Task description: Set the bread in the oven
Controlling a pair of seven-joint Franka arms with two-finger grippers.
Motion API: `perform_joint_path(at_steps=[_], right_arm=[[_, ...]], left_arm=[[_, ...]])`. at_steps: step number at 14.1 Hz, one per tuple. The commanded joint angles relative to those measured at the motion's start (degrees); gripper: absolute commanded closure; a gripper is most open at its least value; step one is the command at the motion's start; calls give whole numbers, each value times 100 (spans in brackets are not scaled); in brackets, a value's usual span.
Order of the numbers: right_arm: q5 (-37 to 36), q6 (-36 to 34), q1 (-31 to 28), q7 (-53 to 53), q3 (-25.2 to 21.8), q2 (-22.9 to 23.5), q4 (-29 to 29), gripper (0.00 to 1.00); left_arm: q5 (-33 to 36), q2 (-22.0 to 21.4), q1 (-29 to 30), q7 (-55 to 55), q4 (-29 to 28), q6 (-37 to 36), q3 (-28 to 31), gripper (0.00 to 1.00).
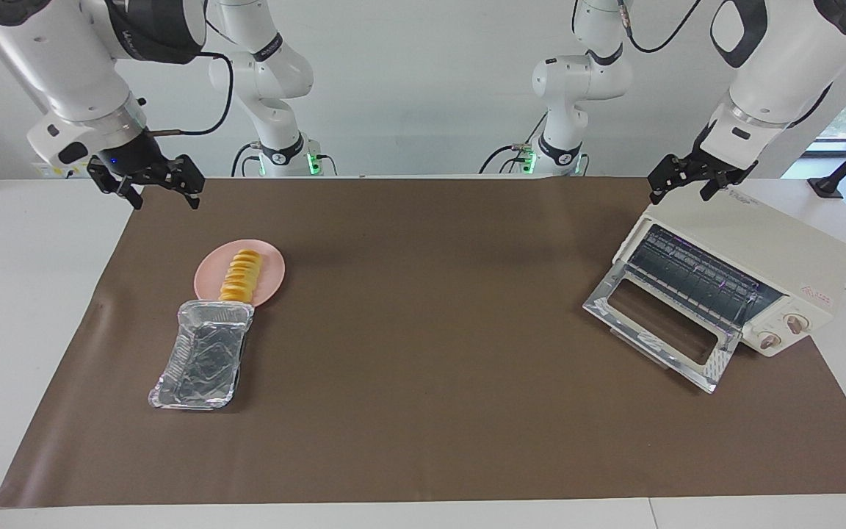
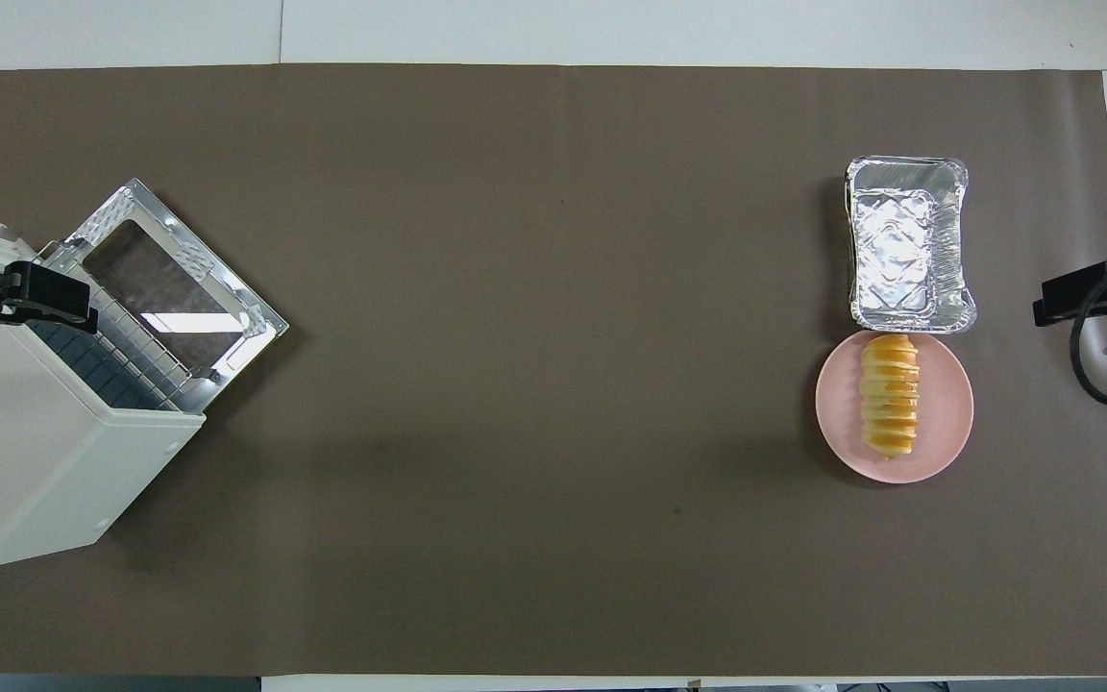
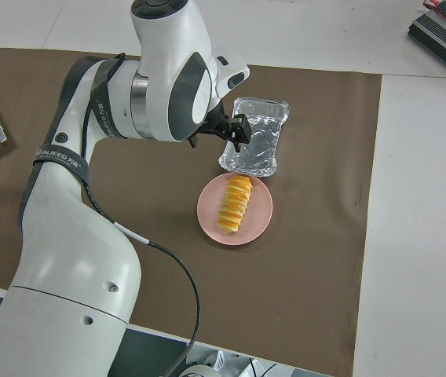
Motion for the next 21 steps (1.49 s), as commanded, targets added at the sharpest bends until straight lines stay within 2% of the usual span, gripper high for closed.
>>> perform_joint_path(at_steps=[1,4,7,11,18,21], right_arm=[[9,477,75,96,25,18,-590,0],[18,1556,93,122,25,142,-1255,0],[324,2095,75,210,25,309,-1626,0],[360,2552,49,815,16,388,-2118,0],[352,2623,-284,781,8,379,-2436,0],[325,3008,-320,755,8,380,-2654,0]], left_arm=[[-52,-104,38,21,-42,-44,-10,0],[-52,-104,38,21,-42,-44,-10,0],[-52,-104,38,21,-42,-44,-10,0],[-52,-104,38,21,-42,-44,-10,0],[-52,-104,38,21,-42,-44,-19,0],[-52,-104,38,21,-42,-44,-10,0]])
